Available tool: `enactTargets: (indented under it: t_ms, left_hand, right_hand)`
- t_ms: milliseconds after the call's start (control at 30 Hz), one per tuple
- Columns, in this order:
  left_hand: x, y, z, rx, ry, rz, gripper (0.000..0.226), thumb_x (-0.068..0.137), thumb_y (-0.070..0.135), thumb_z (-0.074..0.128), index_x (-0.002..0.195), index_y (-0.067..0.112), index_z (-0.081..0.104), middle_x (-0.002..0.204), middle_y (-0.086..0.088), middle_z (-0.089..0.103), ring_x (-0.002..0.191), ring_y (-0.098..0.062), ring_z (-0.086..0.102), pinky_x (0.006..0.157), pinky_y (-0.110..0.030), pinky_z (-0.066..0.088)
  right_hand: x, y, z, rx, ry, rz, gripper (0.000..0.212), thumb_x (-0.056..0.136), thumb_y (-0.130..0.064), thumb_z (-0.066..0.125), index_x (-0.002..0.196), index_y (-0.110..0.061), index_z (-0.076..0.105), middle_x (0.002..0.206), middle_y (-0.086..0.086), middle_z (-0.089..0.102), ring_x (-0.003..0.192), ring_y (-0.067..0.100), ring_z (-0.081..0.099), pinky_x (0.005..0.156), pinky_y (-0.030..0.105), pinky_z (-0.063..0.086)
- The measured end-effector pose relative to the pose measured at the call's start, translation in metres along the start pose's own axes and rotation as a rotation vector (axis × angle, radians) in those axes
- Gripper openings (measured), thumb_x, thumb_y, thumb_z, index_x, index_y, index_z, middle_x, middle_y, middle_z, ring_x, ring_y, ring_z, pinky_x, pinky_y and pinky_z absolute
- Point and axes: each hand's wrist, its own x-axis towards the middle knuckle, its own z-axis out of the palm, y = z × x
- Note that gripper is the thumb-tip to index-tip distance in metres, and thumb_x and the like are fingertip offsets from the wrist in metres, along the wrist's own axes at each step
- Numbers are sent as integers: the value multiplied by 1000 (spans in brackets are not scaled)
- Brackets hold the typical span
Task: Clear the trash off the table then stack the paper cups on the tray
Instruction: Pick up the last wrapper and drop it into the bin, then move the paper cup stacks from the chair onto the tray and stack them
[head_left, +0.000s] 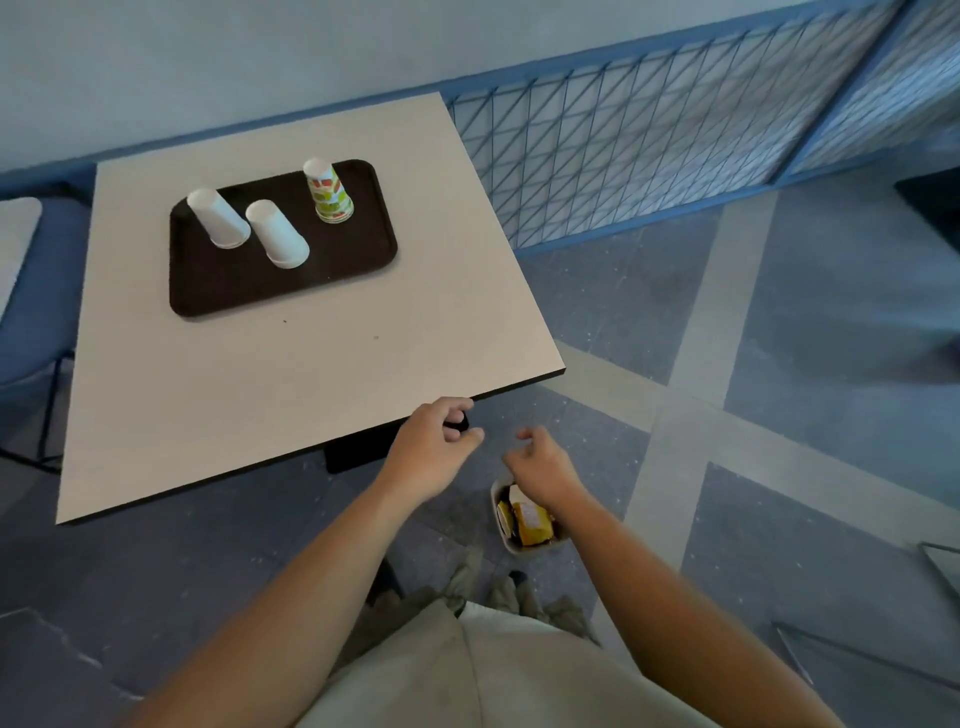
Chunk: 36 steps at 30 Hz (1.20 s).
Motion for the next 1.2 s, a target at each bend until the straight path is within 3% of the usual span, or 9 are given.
enactTargets:
  t_ms: [133, 267, 400, 600, 833, 933, 1067, 1200]
  left_hand:
    - [-17, 6, -35, -108, 178, 0, 38, 99, 38, 64, 137, 33, 59, 126, 14, 60, 100, 1, 64, 74, -17, 47]
    - [-36, 2, -80, -169, 327, -4, 37, 99, 38, 63, 136, 35, 59, 126, 15, 61, 104, 2, 62, 82, -24, 50]
    - [-50, -19, -131, -187, 433, -27, 37, 99, 38, 64, 136, 34, 60, 127, 12, 63, 105, -1, 62, 80, -17, 45]
    - [-72, -71, -211, -230, 534, -64, 36, 101, 35, 63, 137, 34, 59, 128, 10, 62, 108, -9, 62, 80, -20, 43]
    - [-94, -150, -333, -231, 583, -62, 35, 98, 32, 66, 133, 33, 62, 123, 11, 63, 100, 2, 61, 79, -16, 44]
    - [-106, -181, -380, -270, 617, -88, 34, 98, 30, 67, 132, 32, 62, 123, 11, 64, 102, 4, 61, 92, -27, 50]
    - [-110, -213, -424, -309, 649, -106, 35, 99, 25, 66, 134, 27, 60, 123, 9, 63, 97, 10, 60, 80, -20, 46]
    - [-97, -243, -457, -329, 687, -130, 38, 99, 27, 66, 137, 25, 60, 128, 8, 63, 100, 9, 58, 89, -27, 48]
  right_hand:
    - [-17, -52, 3, 64, 15, -204, 36, 96, -27, 58, 131, -19, 52, 97, -1, 67, 87, 16, 66, 75, 31, 52]
    - [-36, -107, 15, 111, -8, -359, 31, 96, -26, 59, 127, -25, 52, 103, -3, 65, 86, 14, 66, 67, 25, 50]
    - [-48, -161, 47, 57, -44, -444, 32, 97, -28, 57, 128, -25, 52, 104, -9, 61, 82, 14, 65, 64, 26, 51]
    - [-64, -220, 121, 17, -90, -514, 31, 96, -28, 56, 127, -26, 53, 107, -10, 59, 82, 9, 63, 56, 16, 45]
    - [-75, -292, 233, 12, -105, -571, 34, 96, -27, 60, 129, -24, 53, 110, -5, 62, 89, 13, 64, 75, 26, 50]
    - [-81, -319, 273, 22, -122, -569, 33, 96, -25, 60, 129, -24, 53, 109, -5, 63, 83, 11, 63, 71, 26, 49]
    - [-79, -349, 310, 7, -146, -590, 34, 96, -24, 61, 129, -24, 54, 109, -2, 64, 76, 10, 62, 65, 24, 47]
    - [-66, -382, 334, -35, -156, -619, 32, 97, -25, 61, 128, -26, 54, 109, -3, 63, 80, 13, 64, 58, 21, 48]
